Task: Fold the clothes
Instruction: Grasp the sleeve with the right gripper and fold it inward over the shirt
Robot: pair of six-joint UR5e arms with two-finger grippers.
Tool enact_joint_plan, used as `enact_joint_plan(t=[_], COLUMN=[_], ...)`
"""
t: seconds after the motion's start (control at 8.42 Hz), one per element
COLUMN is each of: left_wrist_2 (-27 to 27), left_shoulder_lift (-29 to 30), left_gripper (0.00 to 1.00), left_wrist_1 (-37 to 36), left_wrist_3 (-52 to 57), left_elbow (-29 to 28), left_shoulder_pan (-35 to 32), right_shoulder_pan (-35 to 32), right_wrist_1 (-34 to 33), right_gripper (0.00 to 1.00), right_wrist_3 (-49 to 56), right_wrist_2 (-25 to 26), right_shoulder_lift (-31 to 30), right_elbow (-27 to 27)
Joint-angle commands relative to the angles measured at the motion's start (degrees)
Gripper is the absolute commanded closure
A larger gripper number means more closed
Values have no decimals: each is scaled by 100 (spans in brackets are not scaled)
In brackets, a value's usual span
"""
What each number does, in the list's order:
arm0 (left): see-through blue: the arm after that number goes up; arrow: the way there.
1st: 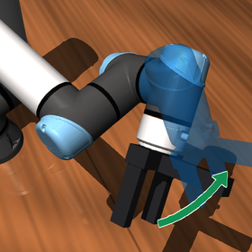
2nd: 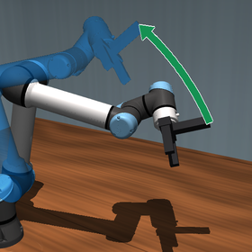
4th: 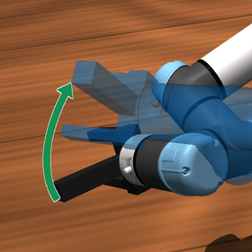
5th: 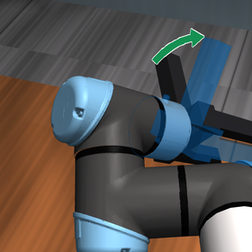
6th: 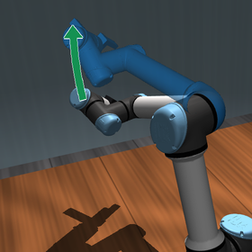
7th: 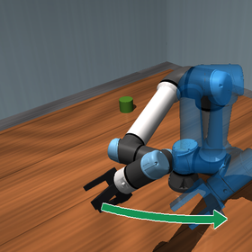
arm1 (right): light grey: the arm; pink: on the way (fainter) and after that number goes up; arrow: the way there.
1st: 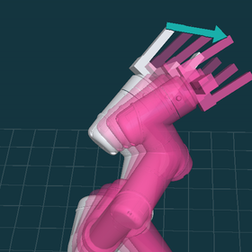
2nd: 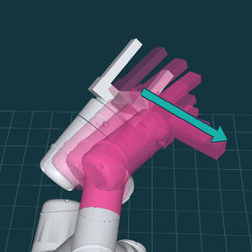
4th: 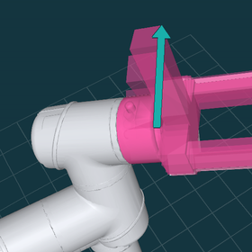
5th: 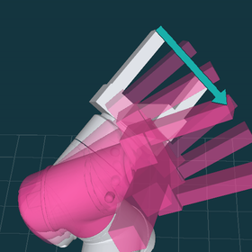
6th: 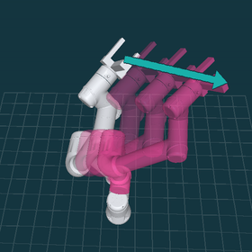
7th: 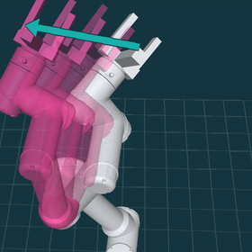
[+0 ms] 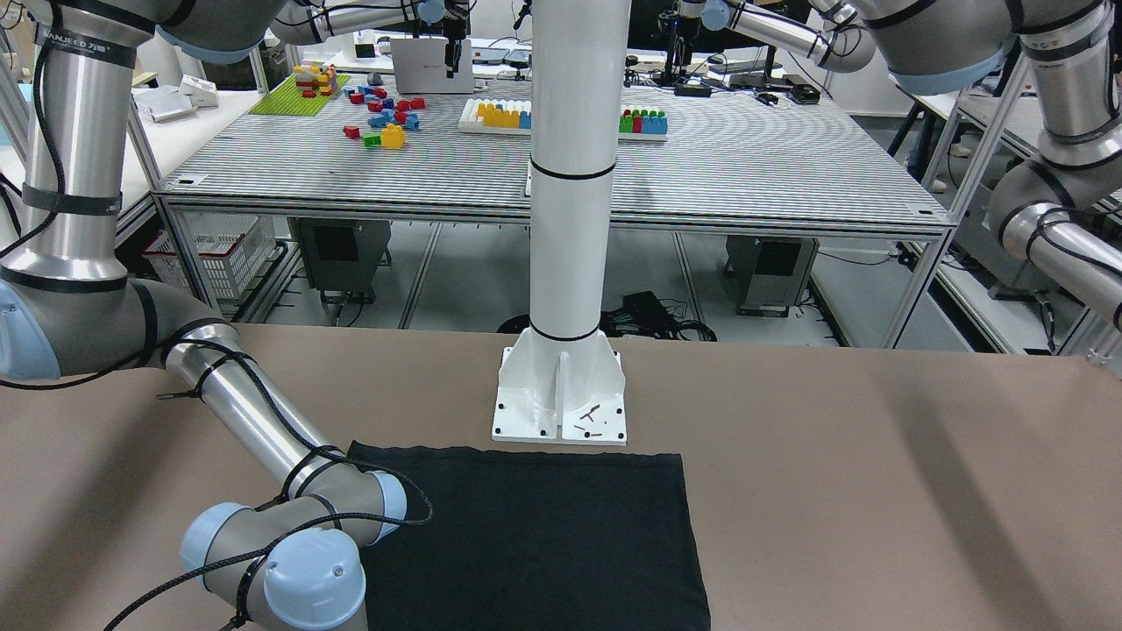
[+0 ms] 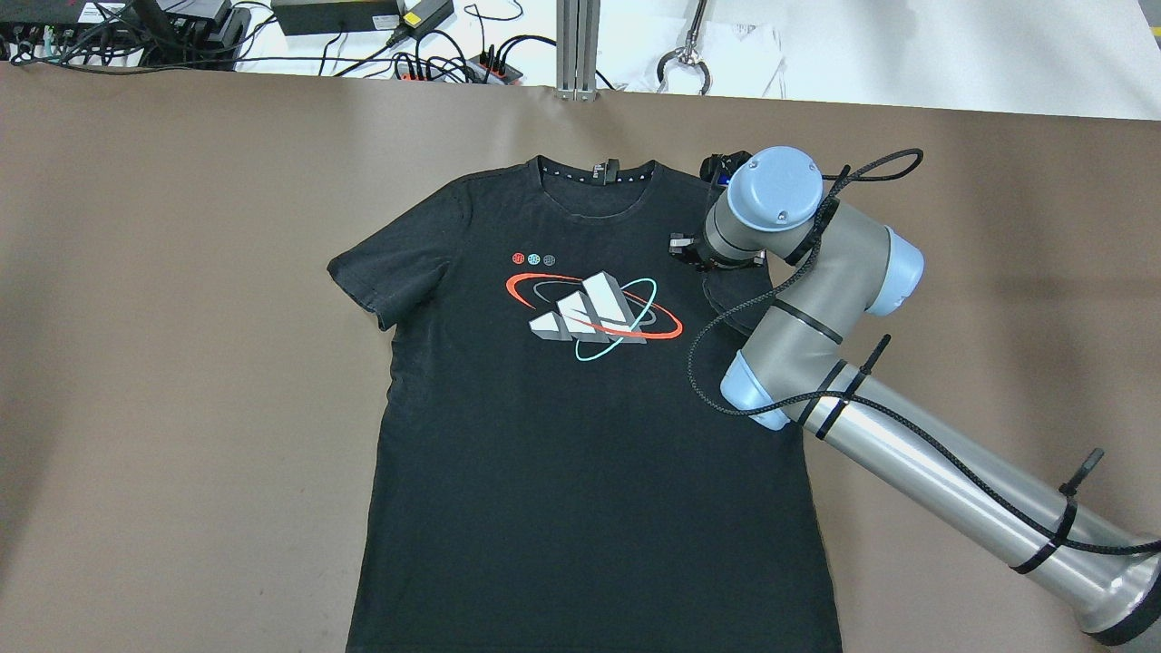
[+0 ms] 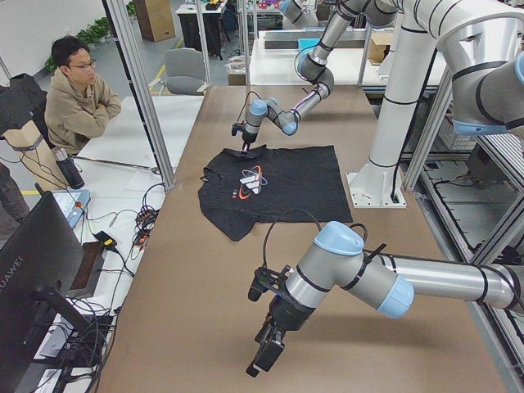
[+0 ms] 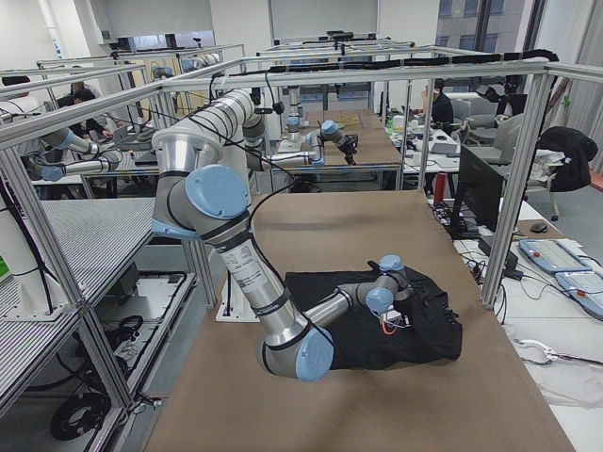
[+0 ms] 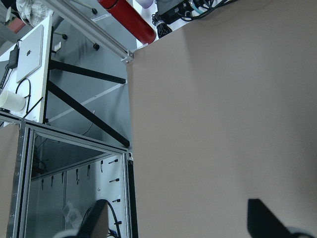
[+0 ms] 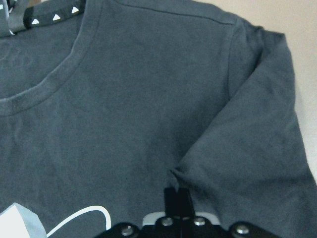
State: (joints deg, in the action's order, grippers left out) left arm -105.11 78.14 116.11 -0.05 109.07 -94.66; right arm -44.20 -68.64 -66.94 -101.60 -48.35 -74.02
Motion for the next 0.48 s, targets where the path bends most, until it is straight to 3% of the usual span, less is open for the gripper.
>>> enact_joint_plan(t=[0.0,0.12,0.24,0.36], left_wrist_2=[-1,-1,-1,-1], left_shoulder_lift=[-1,-1,-9,-10], left_gripper=[0,0,0,0], left_wrist_1=[8,8,8,8], left_wrist_3=[5,14,14,5], left_elbow=[9,9,9,9], left_shoulder_pan=[-9,-9,-9,-9], right_shoulder_pan=[61,70,87,105], right_wrist_1=[34,34,34,34], right_gripper=[92,75,49,13], right_wrist_3=[-91,-91,-134,-239], right_wrist_2=[158,158,158,263], right_shoulder_lift=[228,238,238,238], right_elbow=[325,345,345,345])
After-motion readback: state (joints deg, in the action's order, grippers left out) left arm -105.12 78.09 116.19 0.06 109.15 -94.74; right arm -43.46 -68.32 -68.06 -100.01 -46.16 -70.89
